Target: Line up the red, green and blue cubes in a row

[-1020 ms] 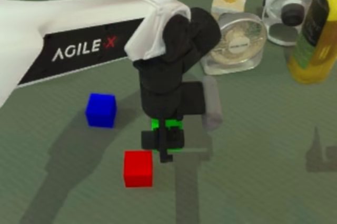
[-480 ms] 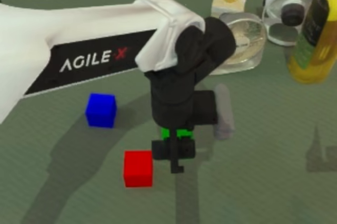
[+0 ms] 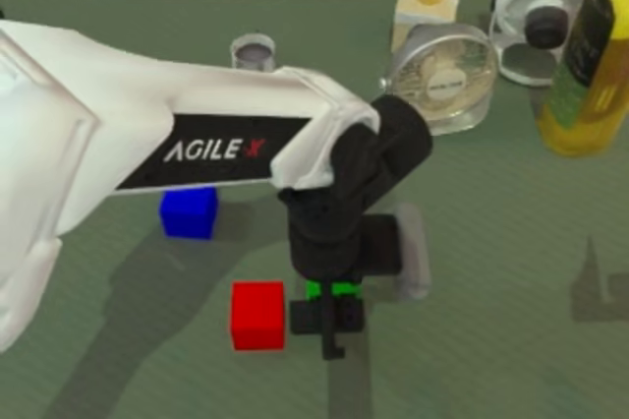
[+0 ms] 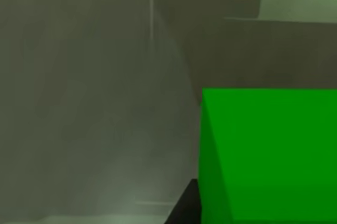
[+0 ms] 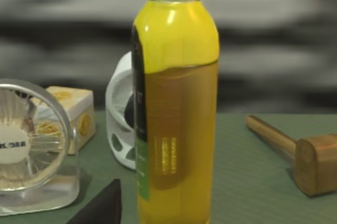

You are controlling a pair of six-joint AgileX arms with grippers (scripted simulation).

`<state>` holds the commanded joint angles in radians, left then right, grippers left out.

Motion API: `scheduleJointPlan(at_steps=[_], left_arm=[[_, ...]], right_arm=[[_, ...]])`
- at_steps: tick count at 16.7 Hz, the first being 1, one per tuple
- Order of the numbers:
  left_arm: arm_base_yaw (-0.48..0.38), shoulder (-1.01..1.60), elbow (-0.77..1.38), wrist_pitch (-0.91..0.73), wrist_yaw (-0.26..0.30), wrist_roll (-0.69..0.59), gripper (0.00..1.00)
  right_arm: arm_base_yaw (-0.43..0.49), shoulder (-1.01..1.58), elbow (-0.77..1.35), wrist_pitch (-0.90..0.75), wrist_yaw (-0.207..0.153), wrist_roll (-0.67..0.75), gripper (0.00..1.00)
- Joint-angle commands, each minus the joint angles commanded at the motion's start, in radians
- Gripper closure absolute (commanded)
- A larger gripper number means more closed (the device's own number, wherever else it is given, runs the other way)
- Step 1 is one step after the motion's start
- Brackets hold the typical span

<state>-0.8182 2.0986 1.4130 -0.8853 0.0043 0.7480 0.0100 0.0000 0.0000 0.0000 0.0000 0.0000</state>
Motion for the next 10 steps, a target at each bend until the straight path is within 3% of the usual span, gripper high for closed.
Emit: scheduleJointPlan(at_steps=[3, 10], left_arm=[[0.0, 0.001, -0.001, 0.001, 0.0, 0.0, 1.0], [0.0, 0.001, -0.001, 0.001, 0.0, 0.0, 0.47]], right_arm=[[0.0, 0.0, 0.0, 0.0, 0.0, 0.0, 0.0], [0.0, 0.0, 0.0, 0.0, 0.0, 0.0, 0.0]])
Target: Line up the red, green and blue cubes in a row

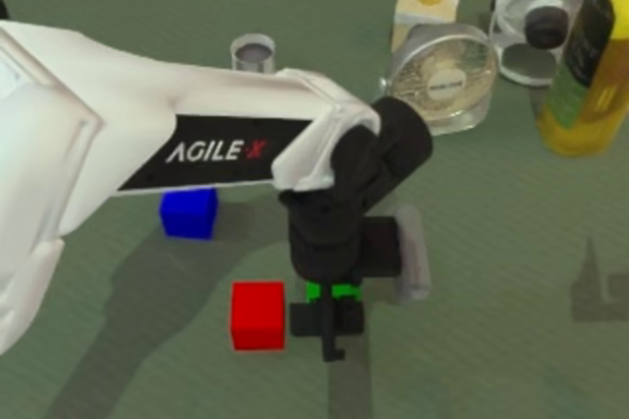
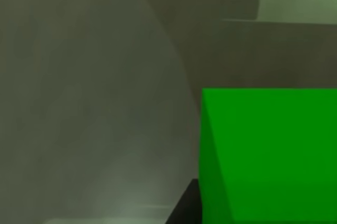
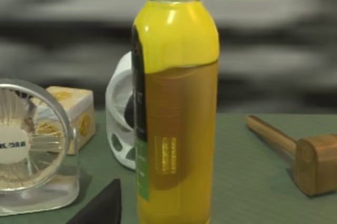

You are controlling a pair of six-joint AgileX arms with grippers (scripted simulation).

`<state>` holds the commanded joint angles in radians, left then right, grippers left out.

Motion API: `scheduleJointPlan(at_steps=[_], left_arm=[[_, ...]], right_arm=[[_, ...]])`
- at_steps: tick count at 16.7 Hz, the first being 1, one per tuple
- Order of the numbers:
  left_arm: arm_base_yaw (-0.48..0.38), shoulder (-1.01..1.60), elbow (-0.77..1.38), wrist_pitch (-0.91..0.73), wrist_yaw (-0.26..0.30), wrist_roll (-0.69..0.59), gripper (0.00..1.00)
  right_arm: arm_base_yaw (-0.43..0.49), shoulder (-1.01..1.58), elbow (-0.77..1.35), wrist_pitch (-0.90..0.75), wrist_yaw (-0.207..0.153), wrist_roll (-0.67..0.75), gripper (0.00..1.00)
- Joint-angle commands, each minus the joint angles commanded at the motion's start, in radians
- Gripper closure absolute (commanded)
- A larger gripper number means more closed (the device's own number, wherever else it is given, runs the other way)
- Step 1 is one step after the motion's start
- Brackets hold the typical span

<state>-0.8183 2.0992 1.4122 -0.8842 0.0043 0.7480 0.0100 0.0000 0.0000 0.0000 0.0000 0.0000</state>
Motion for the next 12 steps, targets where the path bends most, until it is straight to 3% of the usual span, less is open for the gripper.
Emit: scheduleJointPlan(at_steps=[6, 12], left_arm=[[0.0, 0.0, 0.0, 0.0, 0.0, 0.0, 0.02], [0.0, 0.0, 0.0, 0.0, 0.0, 0.0, 0.0]], right_arm=[[0.0, 0.0, 0.0, 0.0, 0.0, 0.0, 0.0], [0.0, 0.0, 0.0, 0.0, 0.0, 0.0, 0.0]])
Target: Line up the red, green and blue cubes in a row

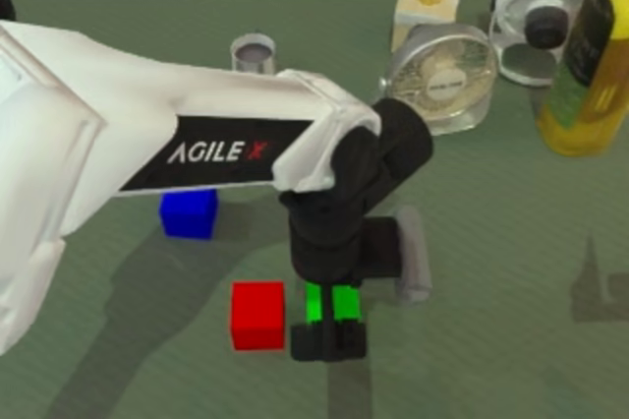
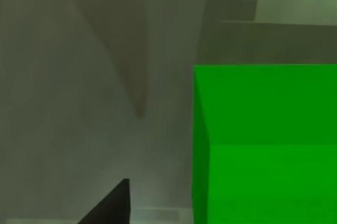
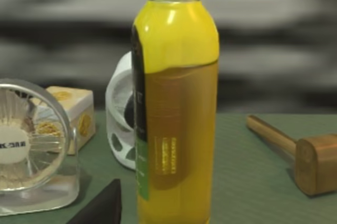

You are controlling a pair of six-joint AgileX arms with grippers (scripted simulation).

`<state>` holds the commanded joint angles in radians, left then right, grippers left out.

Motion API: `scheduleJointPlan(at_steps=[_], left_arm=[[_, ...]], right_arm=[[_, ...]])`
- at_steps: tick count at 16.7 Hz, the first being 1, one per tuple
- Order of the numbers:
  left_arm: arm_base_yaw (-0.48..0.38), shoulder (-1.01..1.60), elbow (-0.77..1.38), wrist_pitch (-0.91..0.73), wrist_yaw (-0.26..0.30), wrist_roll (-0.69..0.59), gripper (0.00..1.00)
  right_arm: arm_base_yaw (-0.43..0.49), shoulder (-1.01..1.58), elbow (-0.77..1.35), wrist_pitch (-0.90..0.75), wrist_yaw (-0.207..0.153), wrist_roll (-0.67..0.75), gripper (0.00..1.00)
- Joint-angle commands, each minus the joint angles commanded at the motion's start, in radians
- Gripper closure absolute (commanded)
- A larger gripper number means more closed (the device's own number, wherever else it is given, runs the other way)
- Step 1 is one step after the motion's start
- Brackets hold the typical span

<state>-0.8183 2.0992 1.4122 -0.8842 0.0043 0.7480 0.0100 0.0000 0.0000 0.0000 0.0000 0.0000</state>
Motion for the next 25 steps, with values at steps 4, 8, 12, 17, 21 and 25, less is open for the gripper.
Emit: scheduleJointPlan(at_steps=[4, 8, 12, 17, 21, 25], left_arm=[[0.002, -0.002, 0.003, -0.004, 0.0, 0.0, 0.0], [0.01, -0.034, 0.076, -0.112, 0.0, -0.001, 0.0], [0.02, -0.081, 0.157, -0.239, -0.001, -0.002, 0.0], [0.016, -0.082, 0.161, -0.246, -0.001, -0.004, 0.0], [0.066, -0.07, 0.18, -0.246, -0.003, -0.112, 0.0], [0.174, -0.04, 0.208, -0.251, -0.002, -0.351, 0.0]], right_arm=[[0.0, 0.0, 0.0, 0.0, 0.0, 0.0, 0.0], [0.0, 0.0, 0.0, 0.0, 0.0, 0.0, 0.0], [0.0, 0.0, 0.0, 0.0, 0.0, 0.0, 0.0], [0.0, 0.0, 0.0, 0.0, 0.0, 0.0, 0.0], [0.0, 0.0, 0.0, 0.0, 0.0, 0.0, 0.0], [0.0, 0.0, 0.0, 0.0, 0.0, 0.0, 0.0]])
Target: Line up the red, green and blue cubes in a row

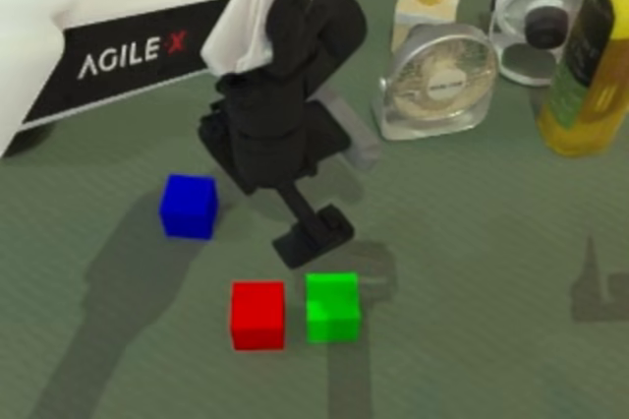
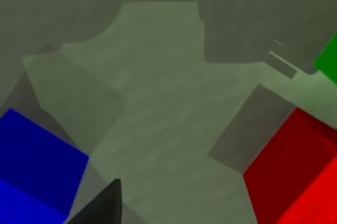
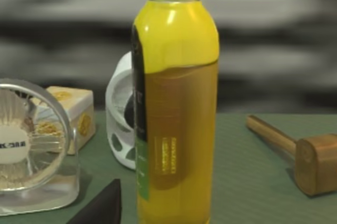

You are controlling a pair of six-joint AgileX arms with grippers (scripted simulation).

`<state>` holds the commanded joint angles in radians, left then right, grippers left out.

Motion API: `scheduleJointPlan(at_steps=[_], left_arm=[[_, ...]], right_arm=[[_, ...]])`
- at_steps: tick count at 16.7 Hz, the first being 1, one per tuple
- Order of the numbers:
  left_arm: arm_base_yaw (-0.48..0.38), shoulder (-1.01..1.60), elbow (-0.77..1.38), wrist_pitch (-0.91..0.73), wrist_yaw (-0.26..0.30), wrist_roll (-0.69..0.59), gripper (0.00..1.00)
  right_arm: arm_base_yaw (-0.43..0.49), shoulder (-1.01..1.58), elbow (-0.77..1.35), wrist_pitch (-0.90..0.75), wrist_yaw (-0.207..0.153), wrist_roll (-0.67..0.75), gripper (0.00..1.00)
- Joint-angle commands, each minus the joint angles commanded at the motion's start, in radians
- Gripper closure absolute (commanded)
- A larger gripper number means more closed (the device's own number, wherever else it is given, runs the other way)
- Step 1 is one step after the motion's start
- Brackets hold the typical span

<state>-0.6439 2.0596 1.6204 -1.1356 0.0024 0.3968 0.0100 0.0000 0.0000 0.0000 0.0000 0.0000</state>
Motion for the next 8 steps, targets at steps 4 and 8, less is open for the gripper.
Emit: scheduleJointPlan(at_steps=[4, 8], left_arm=[[0.131, 0.033, 0.029, -0.006, 0.002, -0.289, 0.0], [0.244, 0.055, 0.053, -0.005, 0.001, -0.533, 0.0]], right_arm=[[0.0, 0.0, 0.0, 0.0, 0.0, 0.0, 0.0], [0.0, 0.0, 0.0, 0.0, 0.0, 0.0, 0.0]])
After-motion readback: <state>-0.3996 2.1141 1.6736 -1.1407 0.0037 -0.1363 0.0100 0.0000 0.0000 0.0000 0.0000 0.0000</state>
